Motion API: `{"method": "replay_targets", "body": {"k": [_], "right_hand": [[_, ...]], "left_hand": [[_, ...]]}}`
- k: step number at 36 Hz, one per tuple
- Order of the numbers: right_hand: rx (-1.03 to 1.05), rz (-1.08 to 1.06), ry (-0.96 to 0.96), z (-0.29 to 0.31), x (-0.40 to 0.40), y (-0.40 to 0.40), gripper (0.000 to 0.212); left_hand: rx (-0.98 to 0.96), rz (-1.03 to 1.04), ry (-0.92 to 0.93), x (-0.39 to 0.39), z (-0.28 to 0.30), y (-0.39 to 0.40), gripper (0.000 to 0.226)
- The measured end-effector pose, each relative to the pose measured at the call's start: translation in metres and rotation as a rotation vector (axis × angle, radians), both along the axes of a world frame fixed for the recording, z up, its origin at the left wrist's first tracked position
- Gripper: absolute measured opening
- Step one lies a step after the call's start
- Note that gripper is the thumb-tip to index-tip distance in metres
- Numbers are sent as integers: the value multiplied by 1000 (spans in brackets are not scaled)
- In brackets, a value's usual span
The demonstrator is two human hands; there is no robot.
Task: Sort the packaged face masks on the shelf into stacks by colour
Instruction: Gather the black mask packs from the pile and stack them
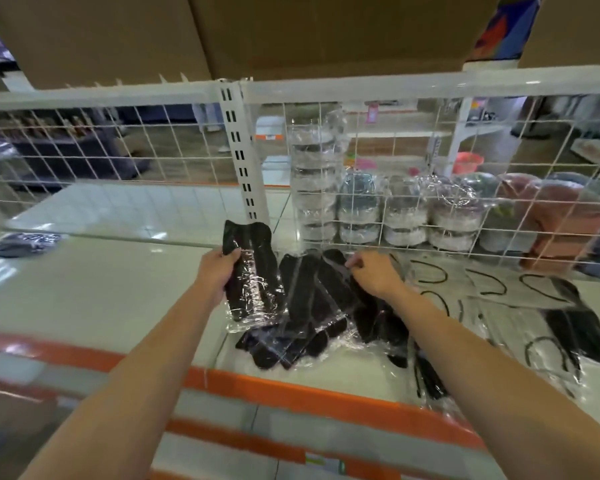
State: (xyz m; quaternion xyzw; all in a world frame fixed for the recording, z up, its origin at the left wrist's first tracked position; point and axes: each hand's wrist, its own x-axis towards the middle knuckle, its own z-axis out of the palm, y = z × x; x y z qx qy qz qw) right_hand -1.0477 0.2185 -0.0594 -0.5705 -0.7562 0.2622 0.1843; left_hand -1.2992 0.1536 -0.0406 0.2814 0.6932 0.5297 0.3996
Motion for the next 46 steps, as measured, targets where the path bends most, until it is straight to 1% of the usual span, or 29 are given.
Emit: {"method": "replay_targets", "body": {"k": [4,5,8,9,11,14,16,19,20,21,22,24,26,27,28,29,31,32,33,34,35,36,37,38,39,40,42,44,46], "right_hand": [[-75,107,-84,-4,-38,-4,24],[-88,118,-138,-6,-48,-5,30],[-191,117,-330,-11,-71,-8,56],[-206,100,-387,-12,-76,-10,61],[-205,68,-462,-17,-82,-12,60],[-223,5,-412,-24,-85,-10,55],[-259,-91,-292,-22,-82,-6,47],[-225,-268,19,-10,-74,0,31],[-222,-316,166,-7,-72,3,24],[-252,-355,365,-1,-71,5,20],[-298,-381,579,5,-71,5,25],[-407,-334,900,17,-75,1,25],[-459,-219,1017,31,-86,-7,15],[-464,-159,1007,38,-93,-12,13],[-472,-105,964,42,-99,-15,13],[-480,-55,881,44,-104,-17,14],[-454,-1,712,43,-106,-17,15],[-400,-12,650,42,-104,-17,8],[-311,-62,572,41,-100,-17,3],[-202,-122,450,36,-92,-14,5],[-108,-163,259,30,-82,-11,9],[-62,-188,41,23,-72,-11,22],[-77,-201,-157,12,-62,-11,41],[-132,-208,-318,1,-54,-15,60],[-197,-209,-430,-11,-48,-21,75],[-231,-204,-492,-18,-44,-26,84],[-210,-215,-503,-24,-44,-28,86],[-148,-220,-500,-17,-50,-27,76],[-79,-207,-470,-9,-54,-23,52]], "left_hand": [[-9,86,-38,-42,-3,-15,23],[-17,85,-54,-48,-4,-17,23],[-13,40,-90,-59,-3,-22,20],[3,24,-99,-62,-3,-22,21],[43,-13,-124,-65,-2,-23,24],[74,-104,-140,-73,0,-21,27],[76,-131,-142,-74,6,-20,30],[75,-159,-179,-78,8,-16,40],[72,-176,-204,-79,8,-14,43],[72,-190,-233,-79,7,-11,44],[73,-201,-266,-78,6,-7,44],[53,-232,-335,-69,8,-3,43],[32,-328,-386,-54,10,1,50],[25,-380,-379,-47,11,2,55],[28,-425,-365,-39,12,4,56],[38,-447,-340,-33,12,6,52],[67,-413,-273,-26,14,10,29],[70,-373,-242,-26,15,11,23],[70,-343,-223,-29,15,12,23],[71,-322,-227,-33,15,13,24],[69,-308,-235,-39,14,13,22],[63,-299,-254,-44,14,12,20],[53,-294,-265,-48,13,10,19],[44,-290,-278,-52,12,8,19],[34,-290,-286,-54,11,6,20],[23,-294,-306,-56,10,4,20],[-14,-297,-352,-57,8,1,18],[-58,-283,-401,-56,5,0,22],[-92,-270,-433,-53,2,-1,27]]}}
